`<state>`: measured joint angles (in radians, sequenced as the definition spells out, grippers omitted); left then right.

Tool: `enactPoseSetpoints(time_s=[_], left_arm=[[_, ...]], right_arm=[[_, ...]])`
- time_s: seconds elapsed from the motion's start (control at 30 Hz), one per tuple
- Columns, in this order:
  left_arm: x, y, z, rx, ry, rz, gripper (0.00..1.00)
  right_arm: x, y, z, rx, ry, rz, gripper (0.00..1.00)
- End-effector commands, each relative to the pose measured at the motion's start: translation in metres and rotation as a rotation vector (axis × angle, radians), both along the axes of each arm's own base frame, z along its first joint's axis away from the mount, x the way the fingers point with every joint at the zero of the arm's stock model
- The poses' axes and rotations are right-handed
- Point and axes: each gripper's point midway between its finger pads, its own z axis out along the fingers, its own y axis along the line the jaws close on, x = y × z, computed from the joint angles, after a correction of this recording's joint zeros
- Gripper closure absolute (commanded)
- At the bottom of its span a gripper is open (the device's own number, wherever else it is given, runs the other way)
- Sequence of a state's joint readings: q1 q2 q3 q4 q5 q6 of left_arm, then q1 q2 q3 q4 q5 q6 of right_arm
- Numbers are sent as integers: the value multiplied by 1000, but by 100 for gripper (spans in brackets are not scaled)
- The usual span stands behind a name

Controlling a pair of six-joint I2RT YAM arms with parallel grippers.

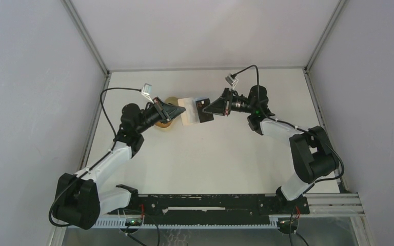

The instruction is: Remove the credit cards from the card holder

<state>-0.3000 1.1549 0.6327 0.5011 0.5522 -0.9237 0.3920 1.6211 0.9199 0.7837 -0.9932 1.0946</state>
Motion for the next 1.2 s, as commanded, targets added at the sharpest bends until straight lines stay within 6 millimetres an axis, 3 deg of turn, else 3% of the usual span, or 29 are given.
enactPoseSetpoints(time_s=[0.0, 0.2, 0.3, 0.33, 0.4, 0.43, 0.5, 0.73, 1.03, 1.17], left_arm=[[-1, 5, 33, 9, -111, 13, 100], [-8, 28, 4, 166, -42, 112, 100], [-27, 35, 7, 188, -40, 106, 100], [-34, 36, 10, 190, -43, 101, 100], [-51, 40, 12, 199, -38, 88, 100], [-61, 42, 14, 204, -33, 85, 100], [-74, 47, 6, 219, 12, 86, 100], [-114, 60, -43, 223, 183, 105, 100], [-153, 76, -108, 295, 359, 117, 100], [-159, 69, -115, 259, 381, 81, 100]], right_arm=[[1, -14, 0, -19, -25, -23, 100], [21, -47, -3, -128, -106, -140, 100], [35, -47, -2, -293, -163, -176, 100], [36, -44, -14, -367, -122, -160, 100], [47, -31, -15, -447, -144, -124, 100], [58, -21, -6, -473, -172, -111, 100], [70, 1, -10, -537, -178, -53, 100], [102, 91, -39, -698, -278, 77, 100], [121, 147, -80, -669, -354, 92, 100], [131, 163, -98, -682, -392, 54, 100]])
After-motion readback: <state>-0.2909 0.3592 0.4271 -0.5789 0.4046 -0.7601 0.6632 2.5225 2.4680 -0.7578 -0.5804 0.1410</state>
